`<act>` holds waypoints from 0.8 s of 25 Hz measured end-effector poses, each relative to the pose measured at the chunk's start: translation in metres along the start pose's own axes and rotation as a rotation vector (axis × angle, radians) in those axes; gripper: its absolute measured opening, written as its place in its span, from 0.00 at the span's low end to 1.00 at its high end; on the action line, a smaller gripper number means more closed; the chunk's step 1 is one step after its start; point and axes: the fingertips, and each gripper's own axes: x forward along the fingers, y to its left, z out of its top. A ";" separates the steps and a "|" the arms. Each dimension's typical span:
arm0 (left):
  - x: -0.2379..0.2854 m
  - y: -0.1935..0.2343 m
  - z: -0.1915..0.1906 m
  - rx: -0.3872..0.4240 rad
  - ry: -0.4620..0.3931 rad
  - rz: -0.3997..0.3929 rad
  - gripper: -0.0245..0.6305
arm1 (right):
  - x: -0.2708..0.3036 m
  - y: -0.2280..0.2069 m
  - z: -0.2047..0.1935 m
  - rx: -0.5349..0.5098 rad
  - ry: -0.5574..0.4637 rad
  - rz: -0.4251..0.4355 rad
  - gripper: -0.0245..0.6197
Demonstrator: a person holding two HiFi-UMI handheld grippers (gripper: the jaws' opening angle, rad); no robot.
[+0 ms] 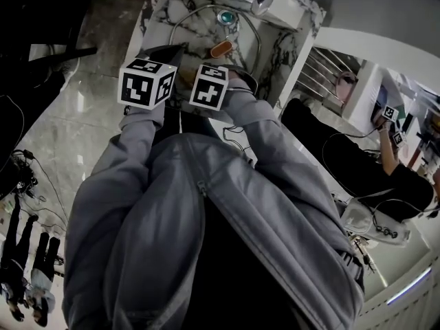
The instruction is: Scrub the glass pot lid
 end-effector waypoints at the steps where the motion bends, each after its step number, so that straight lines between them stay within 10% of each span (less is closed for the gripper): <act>1: 0.000 -0.002 0.000 0.003 0.001 -0.001 0.06 | -0.006 0.001 -0.001 0.002 -0.008 -0.010 0.10; 20: 0.012 -0.028 0.034 0.055 -0.016 -0.040 0.06 | -0.122 -0.060 -0.024 0.125 -0.145 -0.265 0.10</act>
